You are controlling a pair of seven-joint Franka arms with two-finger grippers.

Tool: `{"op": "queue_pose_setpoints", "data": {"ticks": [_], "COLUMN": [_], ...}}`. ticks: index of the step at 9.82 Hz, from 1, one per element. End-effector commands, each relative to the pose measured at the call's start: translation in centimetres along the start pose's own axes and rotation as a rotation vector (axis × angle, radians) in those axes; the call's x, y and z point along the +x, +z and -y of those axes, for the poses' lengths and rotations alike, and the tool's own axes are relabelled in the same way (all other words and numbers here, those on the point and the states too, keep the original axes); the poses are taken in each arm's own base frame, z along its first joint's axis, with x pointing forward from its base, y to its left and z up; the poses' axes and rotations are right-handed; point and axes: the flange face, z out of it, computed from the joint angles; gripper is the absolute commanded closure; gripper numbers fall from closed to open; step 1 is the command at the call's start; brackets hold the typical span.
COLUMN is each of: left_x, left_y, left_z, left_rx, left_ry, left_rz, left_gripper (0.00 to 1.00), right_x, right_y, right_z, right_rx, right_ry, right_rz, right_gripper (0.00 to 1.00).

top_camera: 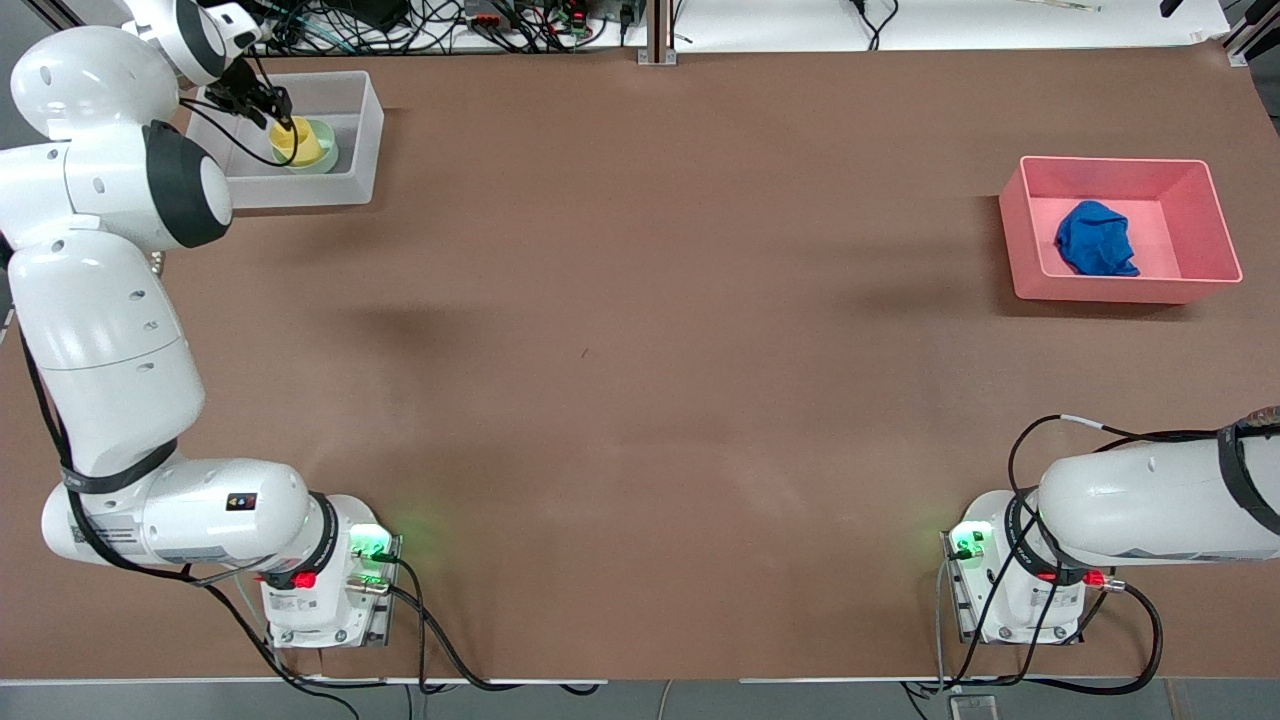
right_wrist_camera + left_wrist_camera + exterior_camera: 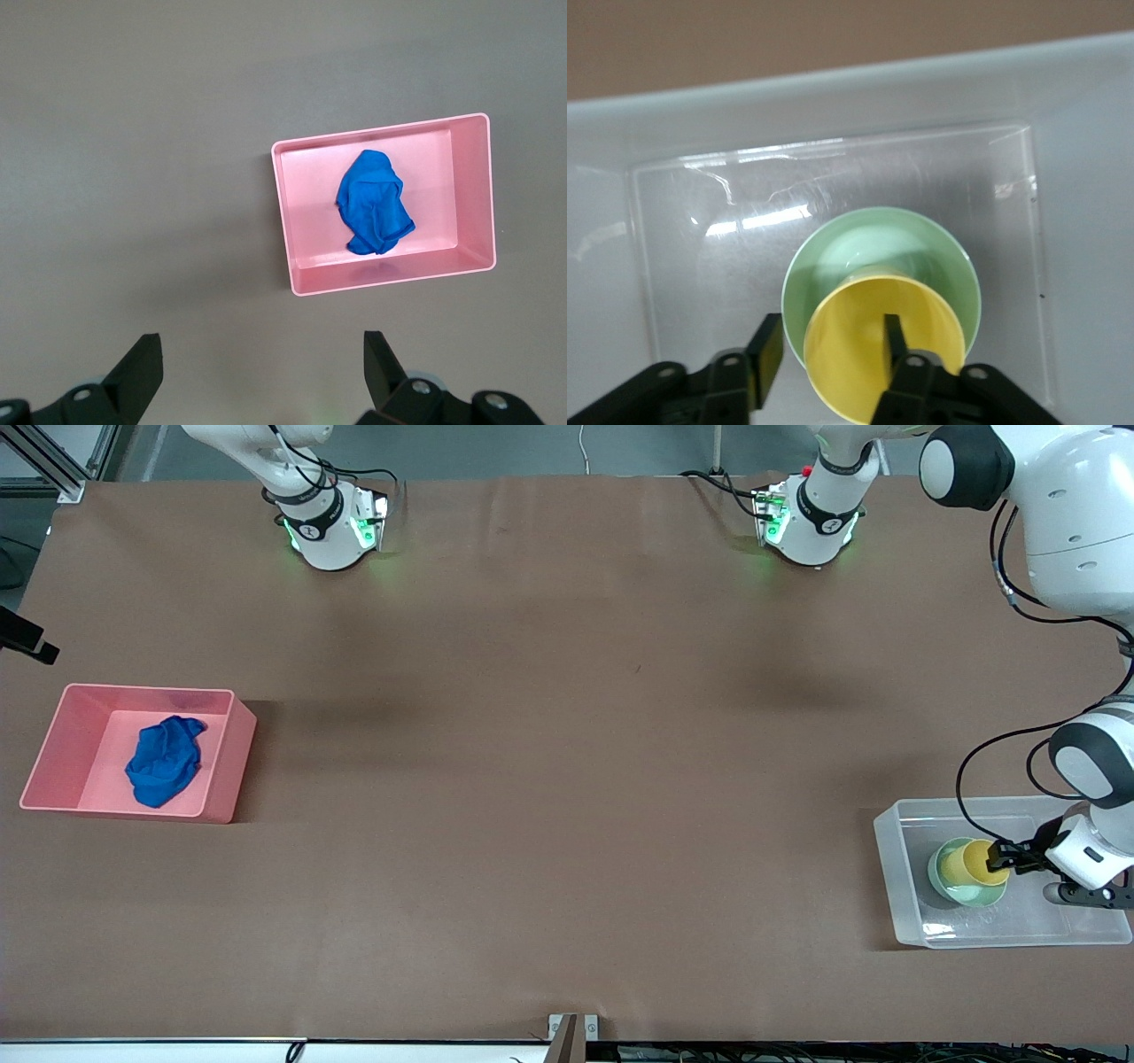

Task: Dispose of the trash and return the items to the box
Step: 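Lower the yellow cup into the green bowl in the clear box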

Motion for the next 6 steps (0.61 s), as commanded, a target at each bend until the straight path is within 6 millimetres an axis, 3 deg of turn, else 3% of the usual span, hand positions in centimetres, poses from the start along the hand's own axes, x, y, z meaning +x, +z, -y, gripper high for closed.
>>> {"op": "queue_pose_setpoints", "data": {"ticks": [1,4,6], "left_x": [0.8,1.3,-2.2], "left_y": [-4.4,-14.7,-21.0], "left_z": [-1.3,-9.6,-13.6], "left_rx": [0.013,0.01,-0.032], "left_ry": [0.028,-0.017,-0.05], "left_rz": [-0.036,-0.017,0.0], "left_gripper": [0.0,0.0,0.0], "right_x": [-0.8,-0.8,-0.8], "right_y": [-0.2,-0.2,-0.2], "right_z": [-0.1,-0.2,-0.1], "right_rx": [0.012,0.01,0.012], "right_ry": [0.003,0.005,0.003], "right_rz": [-0.002,-0.002,-0.002], "right_gripper": [0.0,0.0,0.0]}}
